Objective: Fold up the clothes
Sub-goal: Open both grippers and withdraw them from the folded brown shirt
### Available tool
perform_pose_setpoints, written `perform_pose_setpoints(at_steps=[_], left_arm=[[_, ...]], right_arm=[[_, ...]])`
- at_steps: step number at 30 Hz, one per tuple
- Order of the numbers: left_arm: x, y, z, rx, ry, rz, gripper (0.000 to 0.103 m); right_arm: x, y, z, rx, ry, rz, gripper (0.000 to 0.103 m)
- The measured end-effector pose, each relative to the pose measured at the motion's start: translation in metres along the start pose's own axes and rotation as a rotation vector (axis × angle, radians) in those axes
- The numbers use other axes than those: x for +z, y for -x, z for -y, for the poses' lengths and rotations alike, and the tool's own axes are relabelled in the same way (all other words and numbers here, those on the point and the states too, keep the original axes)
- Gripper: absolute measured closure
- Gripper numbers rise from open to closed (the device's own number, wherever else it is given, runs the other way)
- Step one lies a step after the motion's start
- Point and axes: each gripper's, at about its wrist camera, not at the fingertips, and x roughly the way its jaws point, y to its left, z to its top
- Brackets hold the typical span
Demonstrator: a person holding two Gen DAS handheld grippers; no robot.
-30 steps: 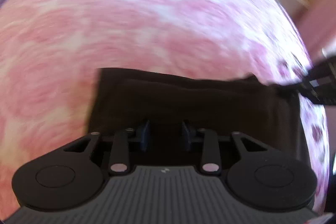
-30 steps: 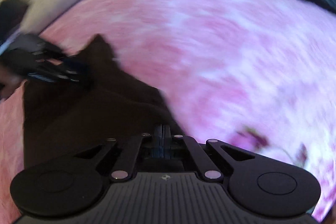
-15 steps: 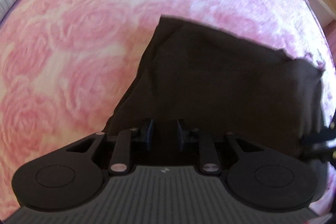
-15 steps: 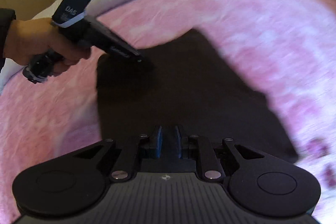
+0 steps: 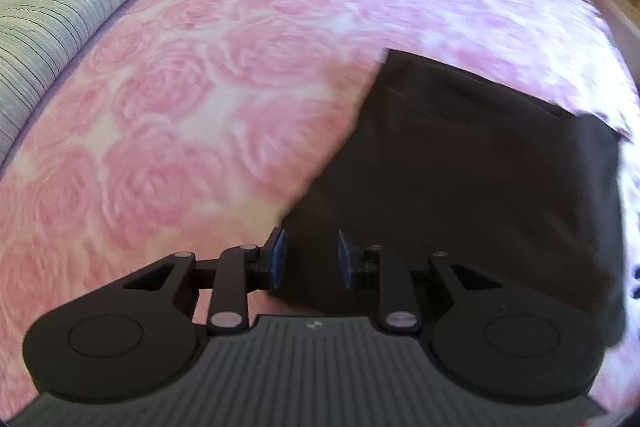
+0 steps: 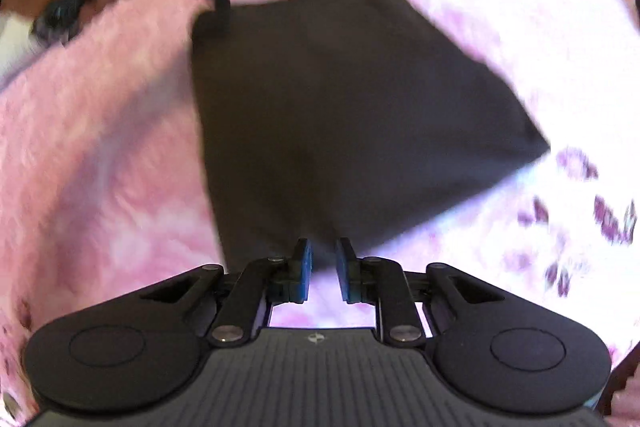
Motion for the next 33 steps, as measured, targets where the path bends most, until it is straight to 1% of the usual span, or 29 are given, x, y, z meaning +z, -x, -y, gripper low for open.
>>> perform_pose_setpoints(at_steps=[2, 4, 7, 8, 10, 12, 14, 15, 16, 17, 18, 19, 20, 22, 23, 24, 25, 26, 27, 29, 30, 31, 33], left_arm=[[-0.014, 0.001, 0.013, -0.021, 0.0, -0.01, 0.08], [-0.022, -0.011, 0.02, -0.02, -0.003, -0.031, 0.08], [-0.026, -0.034, 0.012, 0.025, 0.016, -0.063, 0.079], [-0.025, -0.038, 0.005, 0.025, 0.037, -0.064, 0.08], [-0.023, -0.044, -0.008, 0.023, 0.074, -0.068, 0.079], [-0.02, -0.044, -0.012, 0.011, 0.074, -0.082, 0.079], [-0.018, -0.04, -0.008, 0.031, 0.038, -0.093, 0.08], [-0.019, -0.039, -0.008, 0.043, 0.042, -0.101, 0.08], [-0.019, -0.036, -0.008, 0.063, 0.045, -0.109, 0.08], [-0.019, -0.033, -0.01, 0.099, 0.052, -0.122, 0.077], [-0.021, -0.029, -0.014, 0.124, 0.063, -0.137, 0.077], [-0.022, -0.026, -0.017, 0.149, 0.074, -0.151, 0.077], [-0.024, -0.021, -0.02, 0.169, 0.079, -0.162, 0.079], [-0.027, -0.001, -0.021, 0.175, 0.059, -0.164, 0.078], [-0.029, 0.01, -0.021, 0.179, 0.047, -0.163, 0.076], [-0.03, 0.022, -0.017, 0.186, 0.027, -0.155, 0.073], [-0.032, 0.035, -0.014, 0.19, 0.013, -0.148, 0.071], [-0.033, 0.047, -0.011, 0.185, 0.023, -0.142, 0.065], [-0.035, 0.059, -0.01, 0.179, 0.052, -0.135, 0.059], [-0.039, 0.082, -0.008, 0.161, 0.125, -0.118, 0.054], [-0.04, 0.091, -0.006, 0.153, 0.149, -0.104, 0.052], [-0.042, 0.099, -0.002, 0.146, 0.163, -0.091, 0.05], [-0.045, 0.116, 0.007, 0.131, 0.187, -0.066, 0.036]], right_arm=[[0.01, -0.004, -0.016, 0.036, 0.01, 0.029, 0.082], [0.015, -0.017, -0.029, 0.06, 0.015, 0.031, 0.083], [0.007, -0.044, -0.032, 0.05, -0.02, -0.037, 0.083], [0.003, -0.05, -0.031, 0.047, -0.029, -0.05, 0.084], [-0.009, -0.047, -0.03, 0.045, -0.015, -0.044, 0.084], [-0.017, -0.041, -0.034, 0.034, 0.038, -0.059, 0.084], [-0.023, -0.039, -0.032, 0.035, 0.028, -0.085, 0.084], [-0.022, -0.038, -0.029, 0.037, 0.012, -0.101, 0.084], [-0.022, -0.037, -0.027, 0.035, -0.002, -0.12, 0.084], [-0.021, -0.036, -0.026, 0.026, -0.011, -0.144, 0.084], [-0.02, -0.034, -0.024, 0.017, -0.02, -0.168, 0.081], [-0.019, -0.032, -0.022, 0.003, -0.028, -0.191, 0.074], [-0.019, -0.027, -0.021, -0.018, -0.038, -0.208, 0.071], [-0.018, -0.013, -0.016, -0.042, -0.055, -0.208, 0.071], [-0.017, -0.005, -0.015, -0.053, -0.056, -0.205, 0.069], [-0.015, 0.002, -0.015, -0.067, -0.056, -0.203, 0.066], [-0.013, 0.01, -0.014, -0.079, -0.061, -0.201, 0.057], [-0.01, 0.018, -0.014, -0.086, -0.073, -0.198, 0.047], [-0.008, 0.026, -0.013, -0.093, -0.086, -0.195, 0.044], [-0.001, 0.042, -0.014, -0.096, -0.125, -0.183, 0.033], [0.002, 0.05, -0.014, -0.099, -0.144, -0.175, 0.029], [0.005, 0.059, -0.016, -0.108, -0.158, -0.166, 0.023], [0.01, 0.074, -0.021, -0.13, -0.165, -0.151, 0.02]])
